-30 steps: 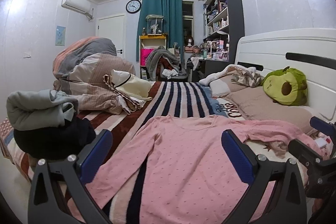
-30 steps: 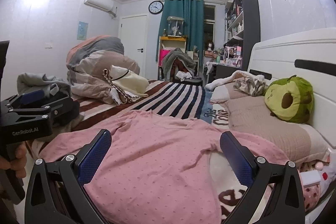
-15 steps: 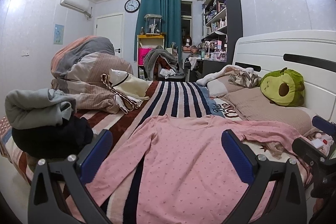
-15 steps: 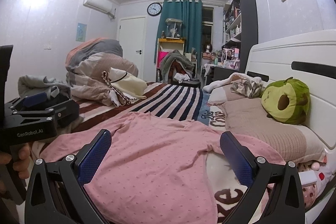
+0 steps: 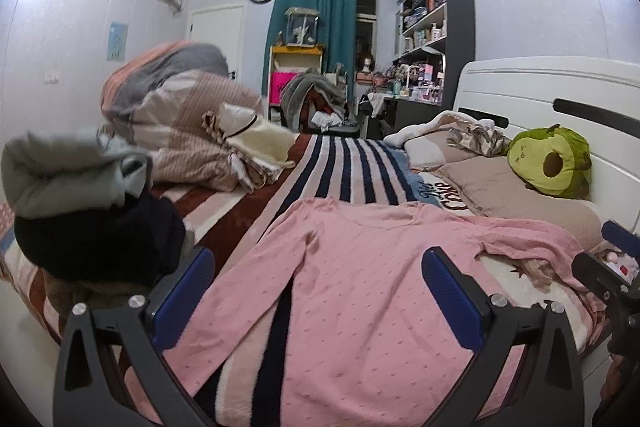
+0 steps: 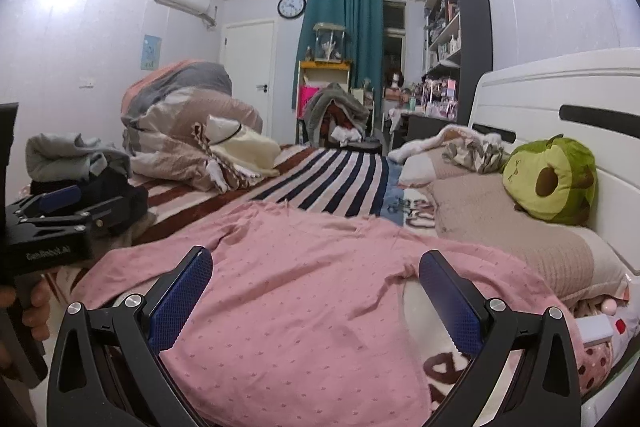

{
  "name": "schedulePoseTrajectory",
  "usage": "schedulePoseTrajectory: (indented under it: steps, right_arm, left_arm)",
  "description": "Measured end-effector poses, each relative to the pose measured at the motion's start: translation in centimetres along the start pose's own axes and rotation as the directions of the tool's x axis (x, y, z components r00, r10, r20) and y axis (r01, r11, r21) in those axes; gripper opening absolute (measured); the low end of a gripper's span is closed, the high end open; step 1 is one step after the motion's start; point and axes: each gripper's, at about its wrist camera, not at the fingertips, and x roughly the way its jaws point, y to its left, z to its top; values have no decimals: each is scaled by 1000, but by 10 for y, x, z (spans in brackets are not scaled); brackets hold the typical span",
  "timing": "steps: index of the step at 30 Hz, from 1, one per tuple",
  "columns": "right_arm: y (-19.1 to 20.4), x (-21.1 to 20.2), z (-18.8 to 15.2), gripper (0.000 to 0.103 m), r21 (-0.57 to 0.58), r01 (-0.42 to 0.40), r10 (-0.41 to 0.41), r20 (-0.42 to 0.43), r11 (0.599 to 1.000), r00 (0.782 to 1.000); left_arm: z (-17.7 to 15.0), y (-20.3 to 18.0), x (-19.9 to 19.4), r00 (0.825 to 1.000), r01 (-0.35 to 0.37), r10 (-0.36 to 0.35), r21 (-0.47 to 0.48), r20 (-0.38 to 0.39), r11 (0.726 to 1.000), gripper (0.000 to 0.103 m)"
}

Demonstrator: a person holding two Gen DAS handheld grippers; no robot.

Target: Fold small clothes

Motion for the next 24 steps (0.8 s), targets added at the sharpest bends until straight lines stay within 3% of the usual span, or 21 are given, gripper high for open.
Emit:
schedulePoseTrajectory:
  steps: [7, 13, 18, 20, 24]
  right_arm:
    - [12, 37, -8, 103, 57, -74, 77, -57, 996, 995]
    - [30, 63, -10, 103, 35, -120, 123, -91, 992, 988]
    - [49, 85, -12, 102, 12, -145, 145, -137, 989, 980]
    - [53, 92, -14, 102, 9, -149, 148, -153, 989, 977]
    - [61, 102, -18, 102, -14, -149, 144, -185, 989, 972]
  left_arm:
    - [-31, 93, 13, 997, -75, 73, -67, -38, 995, 102]
    - [-95, 194, 23, 985, -102, 86, -105, -146, 989, 102]
    - [-138, 219, 40, 972, -44, 13, -129, -233, 991, 101]
    - [-150, 223, 48, 970, -9, -30, -156, -242, 988, 96]
    - [-159, 221, 68, 959, 25, -74, -182, -273, 983, 77]
